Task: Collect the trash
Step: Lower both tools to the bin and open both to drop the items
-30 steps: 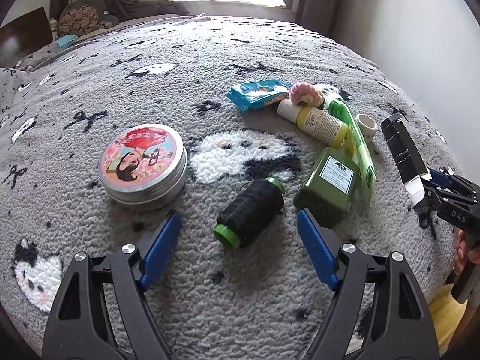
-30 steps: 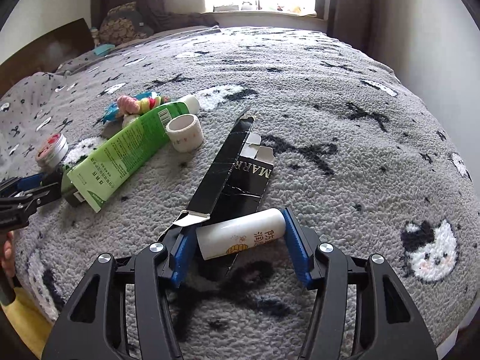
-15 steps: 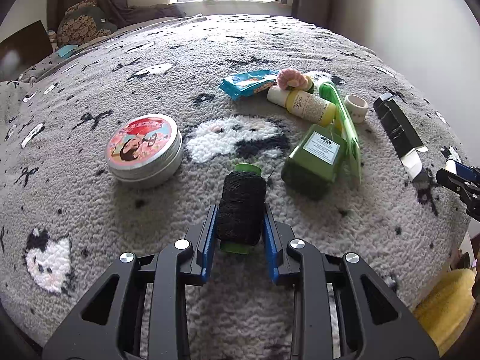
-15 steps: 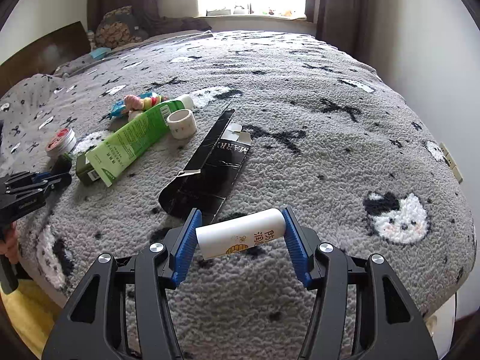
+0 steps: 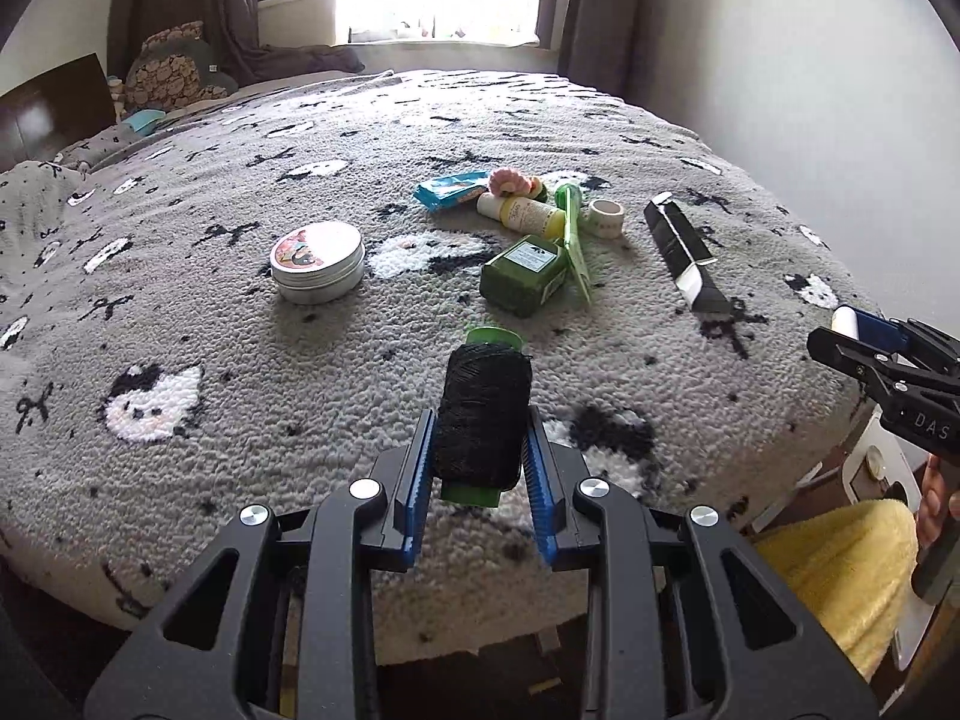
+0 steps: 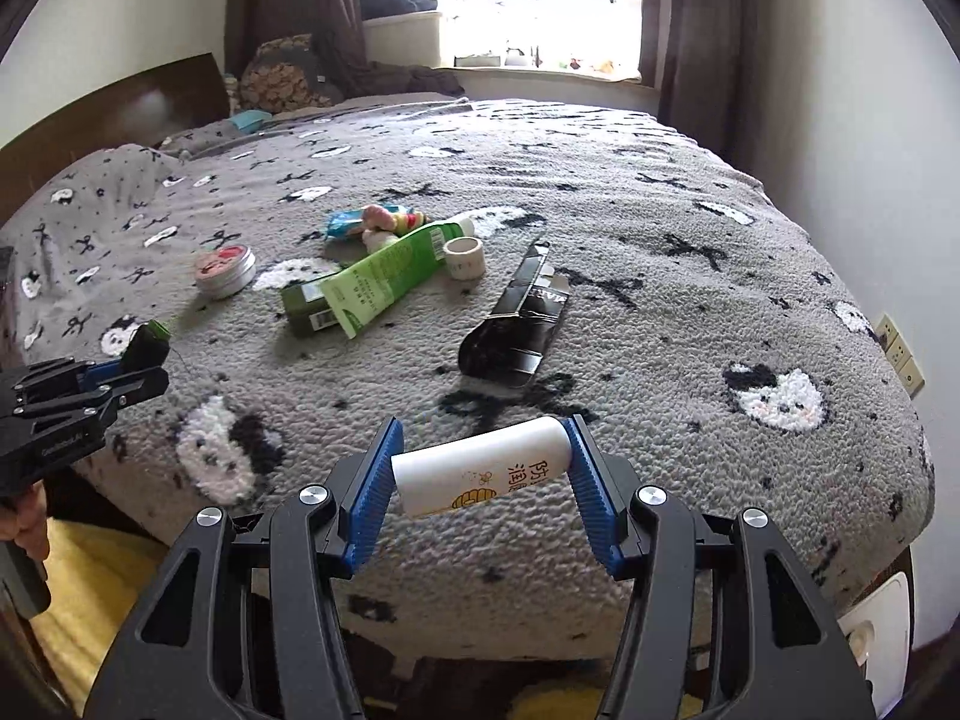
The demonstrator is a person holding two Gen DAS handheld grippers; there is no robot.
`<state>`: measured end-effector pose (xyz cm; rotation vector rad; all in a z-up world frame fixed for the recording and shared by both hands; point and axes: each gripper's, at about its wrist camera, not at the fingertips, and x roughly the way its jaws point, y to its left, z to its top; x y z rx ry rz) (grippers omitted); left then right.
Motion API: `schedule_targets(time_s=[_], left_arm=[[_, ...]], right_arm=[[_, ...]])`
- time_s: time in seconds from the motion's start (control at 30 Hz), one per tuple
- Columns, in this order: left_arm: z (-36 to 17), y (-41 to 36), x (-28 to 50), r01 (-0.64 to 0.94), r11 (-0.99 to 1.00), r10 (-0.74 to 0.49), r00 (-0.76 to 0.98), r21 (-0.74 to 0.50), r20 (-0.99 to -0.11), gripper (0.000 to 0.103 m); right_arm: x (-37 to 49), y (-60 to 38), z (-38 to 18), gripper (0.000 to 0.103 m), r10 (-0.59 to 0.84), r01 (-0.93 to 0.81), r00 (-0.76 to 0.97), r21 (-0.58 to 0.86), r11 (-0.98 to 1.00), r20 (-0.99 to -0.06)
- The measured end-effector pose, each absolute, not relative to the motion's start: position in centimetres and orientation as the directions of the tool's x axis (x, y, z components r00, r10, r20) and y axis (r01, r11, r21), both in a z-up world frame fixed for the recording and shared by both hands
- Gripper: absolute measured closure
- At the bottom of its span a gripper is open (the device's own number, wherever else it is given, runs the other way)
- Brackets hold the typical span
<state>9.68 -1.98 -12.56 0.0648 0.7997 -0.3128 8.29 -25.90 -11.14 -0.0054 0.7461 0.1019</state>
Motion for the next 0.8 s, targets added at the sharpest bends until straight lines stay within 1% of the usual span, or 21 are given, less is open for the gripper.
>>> schedule_targets(time_s=[0.23, 0.4, 0.57, 0.8], left_arm=[[-11.1, -1.6, 5.2, 0.3, 0.952, -0.254, 0.671, -0.059, -0.696, 0.077], [-11.7, -1.4, 2.4, 0.316, 0.947, -0.267, 0.659, -0.064, -0.703, 0.076], [-14.9, -1.8, 0.2, 0.333, 0.939, -0.278, 0.596, -0.083, -0.753, 0.076], [-20.8, -2.3, -0.8, 0.337, 0.934, -0.274, 0.464, -0.118, -0.843, 0.076]], right_arm=[[4.7, -23.1, -10.8, 0.047, 0.148, -0.166, 0.721, 0.039, 0.985, -0.677], [2.5, -21.4, -12.0, 0.047, 0.187, -0.211, 0.69, 0.053, 0.976, -0.699], [1.4, -20.2, -14.6, 0.047, 0.2, -0.229, 0.633, 0.065, 0.971, -0.748], [0.8, -19.8, -18.9, 0.047, 0.195, -0.211, 0.546, 0.092, 0.973, -0.815]])
